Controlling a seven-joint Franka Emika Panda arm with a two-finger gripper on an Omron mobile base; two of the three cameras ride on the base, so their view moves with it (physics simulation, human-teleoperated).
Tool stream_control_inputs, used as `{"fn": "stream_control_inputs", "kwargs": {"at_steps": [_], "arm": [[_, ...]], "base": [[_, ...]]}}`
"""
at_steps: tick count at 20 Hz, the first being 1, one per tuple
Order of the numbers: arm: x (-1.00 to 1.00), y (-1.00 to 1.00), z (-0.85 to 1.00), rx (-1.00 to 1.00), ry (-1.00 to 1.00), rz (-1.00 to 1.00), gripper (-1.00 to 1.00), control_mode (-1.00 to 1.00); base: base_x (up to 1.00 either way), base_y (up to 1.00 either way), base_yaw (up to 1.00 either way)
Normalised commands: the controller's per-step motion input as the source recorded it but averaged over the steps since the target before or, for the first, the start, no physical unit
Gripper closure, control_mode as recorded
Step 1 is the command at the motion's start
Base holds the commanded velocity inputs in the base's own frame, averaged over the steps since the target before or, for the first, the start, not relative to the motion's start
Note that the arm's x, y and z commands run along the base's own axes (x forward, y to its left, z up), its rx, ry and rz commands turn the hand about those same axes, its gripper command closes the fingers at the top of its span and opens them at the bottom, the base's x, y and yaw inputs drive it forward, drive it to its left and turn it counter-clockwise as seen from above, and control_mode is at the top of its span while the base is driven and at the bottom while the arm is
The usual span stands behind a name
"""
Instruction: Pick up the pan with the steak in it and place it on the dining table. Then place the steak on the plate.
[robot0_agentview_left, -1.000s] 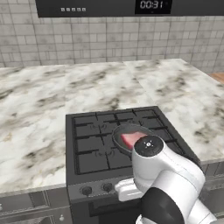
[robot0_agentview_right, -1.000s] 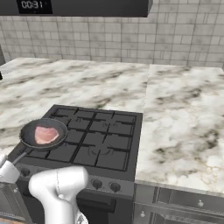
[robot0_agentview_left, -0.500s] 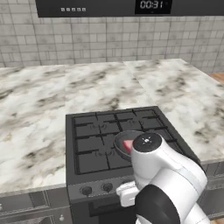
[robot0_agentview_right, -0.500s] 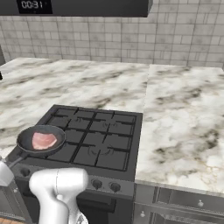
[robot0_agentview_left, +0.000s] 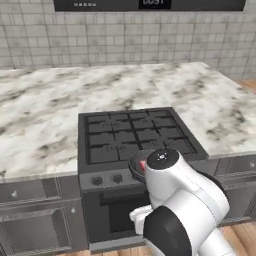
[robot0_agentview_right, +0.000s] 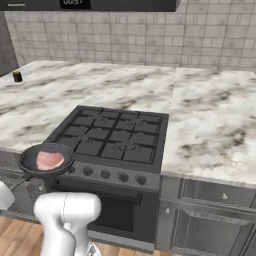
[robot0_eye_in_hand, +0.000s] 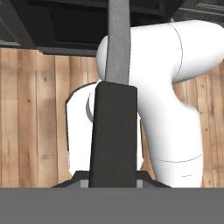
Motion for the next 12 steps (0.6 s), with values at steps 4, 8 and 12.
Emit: {"fn": "stream_control_inputs", "kwargs": {"at_steps": [4,8,12], "arm": [[0.00,0.00,0.00,0.00,0.00,0.00,1.00,1.00],[0.00,0.00,0.00,0.00,0.00,0.00,1.00,1.00],[0.00,0.00,0.00,0.00,0.00,0.00,1.00,1.00]], "base": [[-0.29,-0.12,0.44],[-0.20,-0.06,0.48],[-0.14,-0.02,0.49]]}}
